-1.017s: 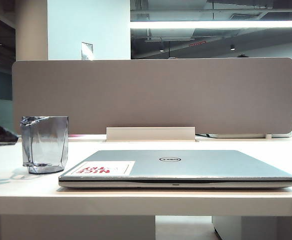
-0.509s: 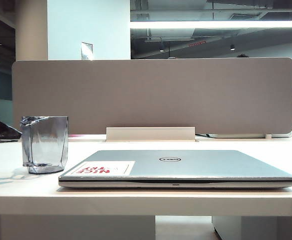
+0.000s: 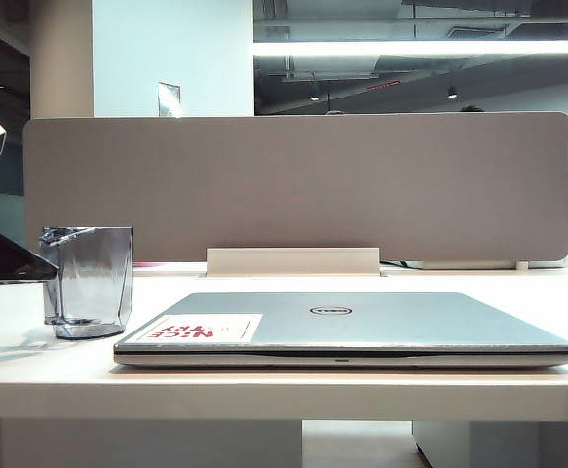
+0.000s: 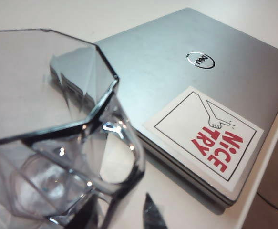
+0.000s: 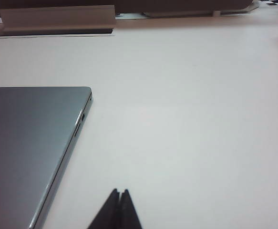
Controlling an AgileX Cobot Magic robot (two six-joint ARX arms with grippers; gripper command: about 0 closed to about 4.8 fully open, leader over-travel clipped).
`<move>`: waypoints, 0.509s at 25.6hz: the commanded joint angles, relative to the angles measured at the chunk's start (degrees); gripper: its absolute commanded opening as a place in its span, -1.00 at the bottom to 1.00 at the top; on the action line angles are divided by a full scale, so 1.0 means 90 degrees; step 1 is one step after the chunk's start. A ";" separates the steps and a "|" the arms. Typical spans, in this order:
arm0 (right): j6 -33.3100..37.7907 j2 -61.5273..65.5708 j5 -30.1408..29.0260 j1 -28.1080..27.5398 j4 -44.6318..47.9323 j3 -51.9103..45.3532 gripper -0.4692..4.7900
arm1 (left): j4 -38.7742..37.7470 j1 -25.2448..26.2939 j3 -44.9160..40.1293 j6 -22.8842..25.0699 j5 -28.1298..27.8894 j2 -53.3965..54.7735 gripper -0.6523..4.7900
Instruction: Pick up the water cup and place it on the side of the laptop away from you.
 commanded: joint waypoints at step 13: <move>-0.0022 -0.0010 -0.0083 0.0002 0.0070 -0.0036 -0.82 | 0.0143 -0.0755 0.0034 0.0041 -0.0663 -0.0019 -0.49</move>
